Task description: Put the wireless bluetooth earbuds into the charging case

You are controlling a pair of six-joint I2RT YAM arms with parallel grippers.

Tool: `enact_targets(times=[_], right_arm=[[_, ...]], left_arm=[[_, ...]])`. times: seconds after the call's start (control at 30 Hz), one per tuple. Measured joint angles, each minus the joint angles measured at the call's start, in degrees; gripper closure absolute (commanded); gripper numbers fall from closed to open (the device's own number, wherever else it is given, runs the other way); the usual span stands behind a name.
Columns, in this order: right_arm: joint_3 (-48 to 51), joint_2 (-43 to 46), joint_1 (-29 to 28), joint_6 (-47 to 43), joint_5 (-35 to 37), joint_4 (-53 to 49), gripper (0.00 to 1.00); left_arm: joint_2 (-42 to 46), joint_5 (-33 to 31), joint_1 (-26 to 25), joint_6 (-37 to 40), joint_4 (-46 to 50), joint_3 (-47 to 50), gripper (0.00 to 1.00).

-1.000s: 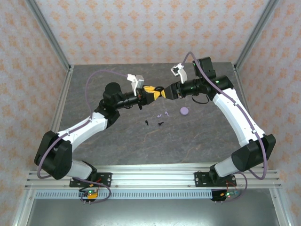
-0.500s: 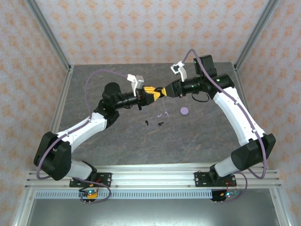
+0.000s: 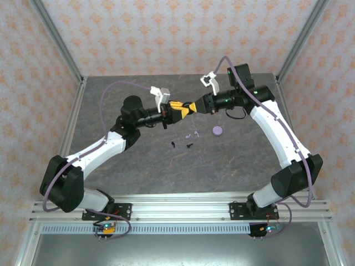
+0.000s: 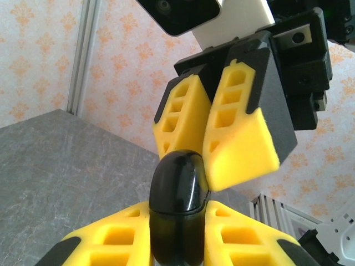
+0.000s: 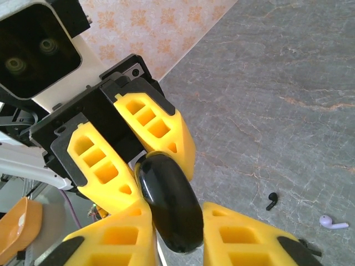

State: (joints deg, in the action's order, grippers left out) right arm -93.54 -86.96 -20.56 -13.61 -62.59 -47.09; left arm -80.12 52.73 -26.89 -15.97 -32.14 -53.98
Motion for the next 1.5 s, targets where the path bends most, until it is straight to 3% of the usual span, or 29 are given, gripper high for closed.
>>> enact_targets(times=[0.37, 0.67, 0.8, 1.07, 1.5], right_arm=[[-2.9, -0.6, 0.0, -2.0, 0.4, -4.9, 0.84], [-3.4, -0.7, -1.0, -2.7, 0.1, -6.1, 0.84], [-3.7, -0.8, -1.0, -3.0, 0.1, -6.5, 0.84], [-4.0, -0.8, -1.0, -3.9, 0.0, -7.3, 0.81], [-4.0, -0.7, -1.3, -2.4, 2.1, -7.6, 0.57]], left_arm=[[0.6, 1.1, -0.5, 4.3, 6.6, -2.5, 0.65], [0.6, 2.4, -1.2, 5.6, 10.0, -3.3, 0.62], [0.6, 2.6, -1.2, 5.6, 10.6, -3.4, 0.65], [0.6, 3.9, -1.2, 6.5, 12.7, -4.2, 0.85], [0.6, 4.0, -1.2, 9.3, 13.3, -4.2, 0.91]])
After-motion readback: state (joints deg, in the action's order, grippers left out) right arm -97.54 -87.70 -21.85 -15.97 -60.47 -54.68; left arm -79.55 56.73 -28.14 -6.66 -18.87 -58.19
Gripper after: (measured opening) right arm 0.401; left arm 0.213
